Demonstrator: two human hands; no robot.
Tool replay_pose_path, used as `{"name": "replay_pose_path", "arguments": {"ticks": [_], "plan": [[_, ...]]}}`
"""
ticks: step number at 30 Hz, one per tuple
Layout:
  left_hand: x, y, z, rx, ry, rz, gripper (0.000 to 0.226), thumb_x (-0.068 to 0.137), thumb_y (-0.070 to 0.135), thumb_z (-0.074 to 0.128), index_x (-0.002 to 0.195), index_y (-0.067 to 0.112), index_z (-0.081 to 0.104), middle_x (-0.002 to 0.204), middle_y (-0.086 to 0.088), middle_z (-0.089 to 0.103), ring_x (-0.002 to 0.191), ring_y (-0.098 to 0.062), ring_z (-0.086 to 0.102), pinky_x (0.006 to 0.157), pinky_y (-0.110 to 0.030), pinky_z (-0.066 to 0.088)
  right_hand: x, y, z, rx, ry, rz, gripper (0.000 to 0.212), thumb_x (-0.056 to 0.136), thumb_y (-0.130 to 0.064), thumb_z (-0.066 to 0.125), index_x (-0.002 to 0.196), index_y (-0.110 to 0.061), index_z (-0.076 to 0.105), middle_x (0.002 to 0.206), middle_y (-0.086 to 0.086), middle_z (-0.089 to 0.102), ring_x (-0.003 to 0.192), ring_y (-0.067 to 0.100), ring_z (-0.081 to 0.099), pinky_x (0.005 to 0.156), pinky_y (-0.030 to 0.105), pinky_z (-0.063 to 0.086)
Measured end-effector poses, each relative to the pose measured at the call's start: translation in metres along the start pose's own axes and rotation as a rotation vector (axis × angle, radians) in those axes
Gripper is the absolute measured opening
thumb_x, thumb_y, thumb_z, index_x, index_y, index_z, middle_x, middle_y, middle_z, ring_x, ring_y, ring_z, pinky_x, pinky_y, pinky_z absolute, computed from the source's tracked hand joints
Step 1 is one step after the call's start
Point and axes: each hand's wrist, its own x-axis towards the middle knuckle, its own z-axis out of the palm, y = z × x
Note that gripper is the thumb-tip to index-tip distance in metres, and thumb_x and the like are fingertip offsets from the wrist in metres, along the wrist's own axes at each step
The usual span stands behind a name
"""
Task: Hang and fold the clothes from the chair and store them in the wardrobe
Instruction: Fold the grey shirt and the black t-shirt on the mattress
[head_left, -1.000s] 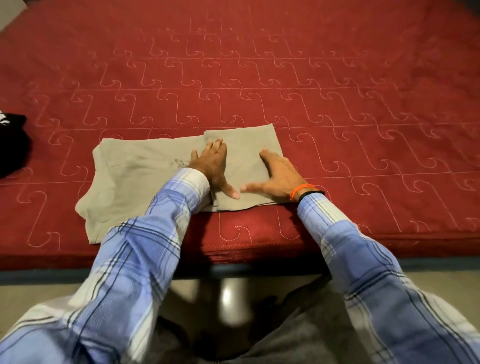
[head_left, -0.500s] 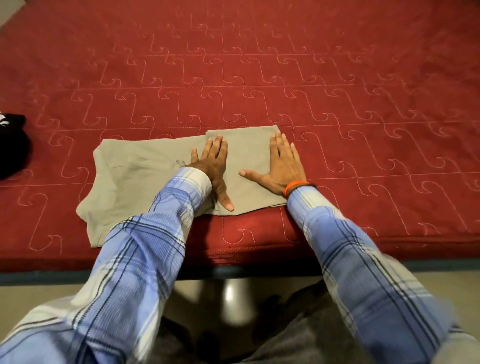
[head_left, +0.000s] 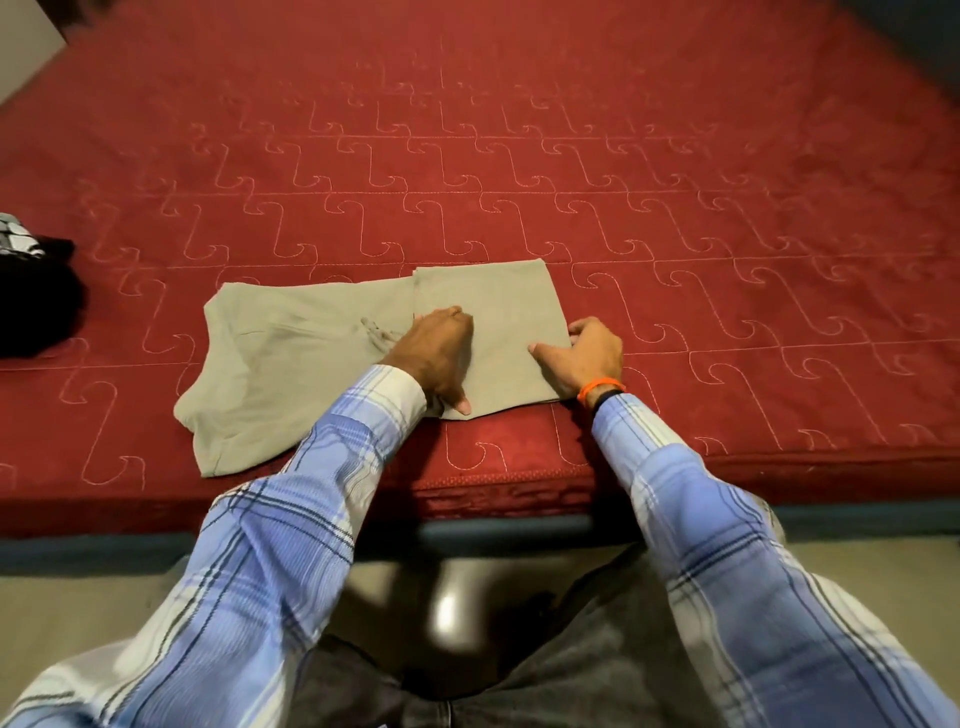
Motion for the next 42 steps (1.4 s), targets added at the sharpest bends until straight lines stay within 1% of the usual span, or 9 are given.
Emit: {"name": "replay_pose_path", "arguments": {"ticks": [7,12,17,21,25,28,32,37,42], "plan": [[-0.008,-0.004,-0.004,-0.108,0.004,0.001,0.069,0.063,0.035,0.090,0.120,0.008,0.061,0.119,-0.010,0.066,0.109,-0.029,0.060,0.094,-0.035,0.049,-0.001,-0.022,-0.012,0.281,-0.159,0.000,0.028,0.070,-0.022,0.077,0.098,-0.025,0.074,0.094,-0.007,0.073,0.097,0.017,0.068,0.088,0.027,0.051],[-0.014,-0.016,-0.019,-0.916,0.185,-0.109,0.044,0.090,0.049,0.062,0.113,0.012,0.064,0.118,-0.005,0.066,0.106,-0.023,0.066,0.099,-0.041,0.051,-0.026,-0.062,-0.004,0.401,-0.135,-0.231,0.031,0.075,-0.014,0.066,0.101,-0.027,0.077,0.093,-0.014,0.074,0.088,0.004,0.068,0.088,0.028,0.055],[-0.038,-0.051,-0.055,-1.551,0.232,-0.305,0.063,0.092,0.070,0.037,0.102,0.015,0.066,0.083,-0.003,0.068,0.071,-0.017,0.066,0.061,-0.036,0.059,-0.063,-0.124,0.026,0.283,-0.347,-0.547,0.029,0.085,-0.012,0.065,0.110,-0.024,0.074,0.099,-0.010,0.074,0.085,-0.004,0.063,0.076,0.008,0.045],[-0.058,-0.111,-0.053,-1.511,0.342,-0.495,0.018,0.089,0.009,0.057,0.106,0.005,0.063,0.084,-0.014,0.063,0.069,-0.025,0.061,0.051,-0.025,0.051,-0.086,-0.152,0.055,0.554,-0.672,-0.535,0.014,0.087,-0.021,0.072,0.099,-0.014,0.074,0.085,-0.006,0.072,0.082,0.006,0.064,0.076,0.021,0.052],[-0.085,-0.151,-0.044,-1.505,0.457,-0.462,0.040,0.086,-0.016,0.045,0.114,0.009,0.058,0.093,-0.008,0.067,0.075,-0.020,0.065,0.064,-0.029,0.057,-0.087,-0.152,0.083,0.340,-0.278,-0.499,0.033,0.087,-0.042,0.067,0.111,-0.020,0.070,0.109,-0.002,0.070,0.100,0.009,0.064,0.088,0.022,0.047],[-0.098,-0.174,-0.038,-1.508,0.448,-0.431,0.056,0.086,-0.019,0.040,0.125,0.017,0.055,0.100,-0.003,0.067,0.081,-0.018,0.065,0.062,-0.027,0.056,-0.083,-0.143,0.103,-0.083,-0.351,-0.689,0.058,0.093,-0.047,0.054,0.142,-0.015,0.046,0.153,0.013,0.038,0.141,0.026,0.034,0.116,0.035,0.029],[-0.105,-0.206,-0.023,-1.469,0.487,-0.516,0.061,0.082,-0.022,0.041,0.129,0.014,0.057,0.101,-0.004,0.068,0.088,-0.022,0.065,0.067,-0.030,0.055,-0.087,-0.133,0.126,-0.414,-0.474,-0.771,0.074,0.098,-0.057,0.036,0.155,-0.015,0.015,0.163,0.013,0.004,0.151,0.025,0.002,0.123,0.038,0.004],[-0.115,-0.219,-0.008,-0.603,0.630,-0.862,0.054,0.080,0.004,0.068,0.131,0.013,0.056,0.125,-0.009,0.063,0.119,-0.027,0.056,0.104,-0.035,0.043,-0.091,-0.123,0.142,-0.551,-0.413,-0.818,0.079,0.097,-0.061,0.029,0.156,-0.015,0.006,0.163,0.014,-0.001,0.151,0.026,0.000,0.123,0.039,0.002],[-0.102,-0.190,-0.003,-0.360,0.656,-0.380,0.044,0.093,0.025,0.062,0.135,0.013,0.054,0.141,-0.007,0.052,0.128,-0.023,0.047,0.110,-0.036,0.034,-0.092,-0.141,0.142,-0.573,-0.321,-0.812,0.075,0.095,-0.062,0.032,0.150,-0.012,0.026,0.159,0.019,0.020,0.146,0.032,0.021,0.119,0.045,0.018]]}}
